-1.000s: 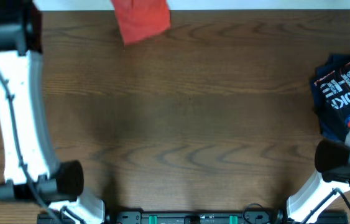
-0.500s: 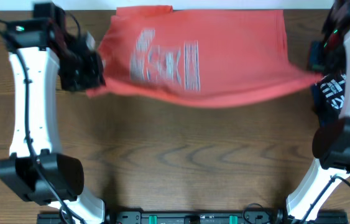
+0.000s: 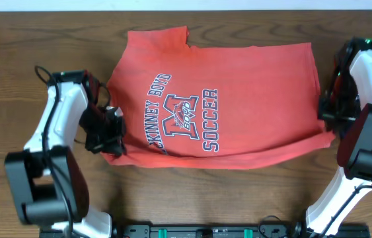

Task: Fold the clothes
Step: 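Lay the red t-shirt flat on the table with both grippers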

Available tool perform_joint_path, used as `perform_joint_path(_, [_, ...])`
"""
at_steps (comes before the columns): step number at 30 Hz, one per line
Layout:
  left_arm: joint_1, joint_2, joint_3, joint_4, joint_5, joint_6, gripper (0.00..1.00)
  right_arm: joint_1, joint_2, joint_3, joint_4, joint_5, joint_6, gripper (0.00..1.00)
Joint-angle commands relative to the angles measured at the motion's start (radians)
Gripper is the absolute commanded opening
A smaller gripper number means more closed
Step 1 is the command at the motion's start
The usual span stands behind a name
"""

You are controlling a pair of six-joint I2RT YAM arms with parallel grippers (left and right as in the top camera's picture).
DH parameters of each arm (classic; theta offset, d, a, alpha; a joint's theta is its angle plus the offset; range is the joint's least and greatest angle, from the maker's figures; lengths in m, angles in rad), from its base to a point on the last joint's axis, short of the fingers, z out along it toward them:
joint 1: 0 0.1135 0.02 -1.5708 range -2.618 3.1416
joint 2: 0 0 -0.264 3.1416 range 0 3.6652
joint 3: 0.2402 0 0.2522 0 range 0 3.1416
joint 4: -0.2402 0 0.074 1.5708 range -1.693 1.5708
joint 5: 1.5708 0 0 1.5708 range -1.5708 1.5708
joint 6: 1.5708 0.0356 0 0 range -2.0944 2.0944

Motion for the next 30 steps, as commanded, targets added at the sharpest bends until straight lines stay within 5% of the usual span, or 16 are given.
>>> perform_joint_path(1, [-0.001,-0.121,-0.054,0.024,-0.04,-0.057,0.06,-0.019,-0.068,-0.101,0.043,0.013,0.027,0.01])
perform_joint_path(8, [-0.001,-0.332,-0.188,0.091,-0.084,-0.132,0.06,-0.06,-0.208,-0.244,0.145,0.003,0.048,0.01])
perform_joint_path(15, [-0.002,-0.458,-0.202,0.379,-0.084,-0.195,0.06,-0.058,-0.265,-0.246,0.327,-0.018,0.045,0.01])
perform_joint_path(22, [-0.002,-0.402,-0.203,0.642,-0.084,-0.211,0.06,-0.057,-0.254,-0.246,0.526,-0.066,0.045,0.01])
perform_joint_path(30, [-0.002,-0.259,-0.203,0.756,-0.083,-0.211,0.06,-0.058,-0.253,-0.246,0.64,-0.091,0.045,0.01])
